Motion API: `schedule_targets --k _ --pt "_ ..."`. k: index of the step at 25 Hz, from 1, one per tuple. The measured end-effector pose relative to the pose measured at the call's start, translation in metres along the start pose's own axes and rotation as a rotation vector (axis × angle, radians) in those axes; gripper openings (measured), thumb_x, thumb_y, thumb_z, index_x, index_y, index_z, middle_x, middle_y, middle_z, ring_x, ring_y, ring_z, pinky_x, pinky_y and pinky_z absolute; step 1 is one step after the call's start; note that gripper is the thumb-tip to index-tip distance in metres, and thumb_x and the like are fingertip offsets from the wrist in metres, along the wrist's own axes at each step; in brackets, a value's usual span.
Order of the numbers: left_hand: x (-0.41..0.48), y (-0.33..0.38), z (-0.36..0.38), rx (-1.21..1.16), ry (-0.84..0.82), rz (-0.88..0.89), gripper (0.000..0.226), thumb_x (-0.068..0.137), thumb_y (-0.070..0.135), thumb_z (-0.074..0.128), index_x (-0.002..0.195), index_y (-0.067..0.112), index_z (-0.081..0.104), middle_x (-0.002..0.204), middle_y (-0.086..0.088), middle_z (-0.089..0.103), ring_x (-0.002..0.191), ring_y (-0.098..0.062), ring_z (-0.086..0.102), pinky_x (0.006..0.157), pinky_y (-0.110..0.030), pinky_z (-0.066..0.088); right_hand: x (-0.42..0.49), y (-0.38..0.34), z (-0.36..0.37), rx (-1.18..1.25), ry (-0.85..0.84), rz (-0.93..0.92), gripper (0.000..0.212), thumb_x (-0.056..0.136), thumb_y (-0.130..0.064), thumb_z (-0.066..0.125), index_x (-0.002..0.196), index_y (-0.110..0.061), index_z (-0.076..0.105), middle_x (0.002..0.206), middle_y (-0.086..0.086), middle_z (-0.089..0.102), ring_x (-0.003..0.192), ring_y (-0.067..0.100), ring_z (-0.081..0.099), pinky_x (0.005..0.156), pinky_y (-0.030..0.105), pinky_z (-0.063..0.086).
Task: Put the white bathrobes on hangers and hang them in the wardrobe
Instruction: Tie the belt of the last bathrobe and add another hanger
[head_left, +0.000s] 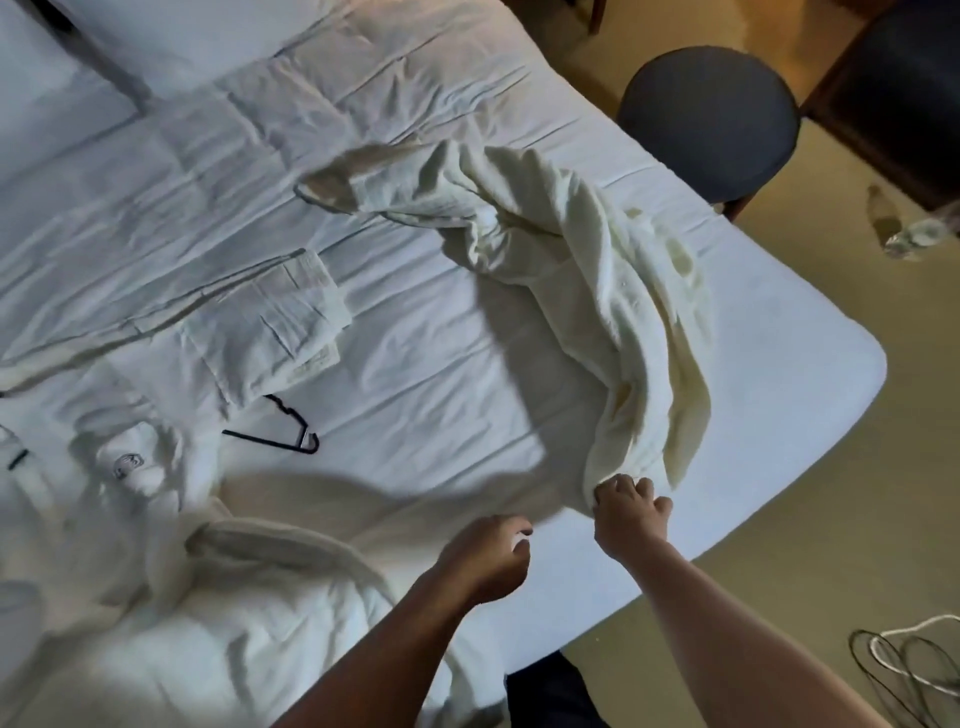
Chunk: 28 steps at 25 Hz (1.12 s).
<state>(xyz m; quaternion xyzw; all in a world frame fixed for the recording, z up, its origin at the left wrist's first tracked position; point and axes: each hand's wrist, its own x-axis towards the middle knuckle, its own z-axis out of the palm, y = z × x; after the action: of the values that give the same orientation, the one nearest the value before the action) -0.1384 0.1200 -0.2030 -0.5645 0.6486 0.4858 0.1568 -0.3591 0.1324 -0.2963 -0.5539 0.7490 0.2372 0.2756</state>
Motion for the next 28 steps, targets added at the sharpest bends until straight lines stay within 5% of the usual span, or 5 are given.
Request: schedule_targets --k 5,10,17,23,28 --pt "-0.026 -0.032 0.005 -0.058 0.046 -0.035 0.034 0.100 0.034 0.046 0.130 0.032 0.063 0.133 0.012 0.064 0.119 -0.011 0.059 0.103 -0.027 0.044 -0.006 0.005 -0.017 -0.027 -0.026 -0.116 0.027 0.089 -0.018 0.048 0.109 -0.030 0.062 0.119 -0.004 0.051 0.117 0.023 0.045 0.095 0.036 0.039" --pt "-0.062 -0.056 -0.001 -0.248 0.117 -0.049 0.028 0.100 0.033 0.051 0.124 0.036 0.064 0.119 0.019 0.066 0.098 -0.003 0.064 0.087 -0.014 0.046 -0.037 -0.026 -0.064 0.528 -0.165 -0.216 0.028 0.080 -0.026 0.057 0.063 -0.018 0.037 0.062 -0.003 0.043 0.061 0.017 0.040 0.057 0.030 0.035" --pt "-0.157 -0.041 -0.015 -0.544 0.286 0.301 0.091 0.085 0.070 0.064 0.154 0.050 0.009 0.154 0.033 0.029 0.139 0.013 0.033 0.112 -0.023 0.036 -0.176 -0.115 -0.173 1.292 -0.539 -0.592 0.031 0.105 -0.015 0.045 0.113 0.007 0.066 0.096 0.022 0.066 0.086 0.033 0.063 0.067 0.037 0.051" --pt "-0.271 -0.068 -0.074 -0.791 0.897 0.419 0.030 0.098 0.033 0.067 0.123 0.043 0.053 0.116 0.032 0.066 0.111 0.007 0.063 0.089 -0.009 0.046 -0.308 -0.216 -0.222 1.497 -0.575 -0.891 0.041 0.084 -0.016 0.068 0.112 0.013 0.060 0.106 0.031 0.063 0.094 0.041 0.065 0.081 0.044 0.054" --pt "-0.400 -0.133 -0.115 -0.716 1.052 0.578 0.016 0.106 0.025 0.053 0.116 0.029 0.065 0.100 0.012 0.073 0.092 0.002 0.067 0.080 -0.017 0.052 -0.430 -0.287 -0.258 1.381 -0.333 -1.088 0.017 0.096 -0.002 0.049 0.099 0.001 0.066 0.100 0.023 0.071 0.091 0.034 0.071 0.084 0.046 0.059"
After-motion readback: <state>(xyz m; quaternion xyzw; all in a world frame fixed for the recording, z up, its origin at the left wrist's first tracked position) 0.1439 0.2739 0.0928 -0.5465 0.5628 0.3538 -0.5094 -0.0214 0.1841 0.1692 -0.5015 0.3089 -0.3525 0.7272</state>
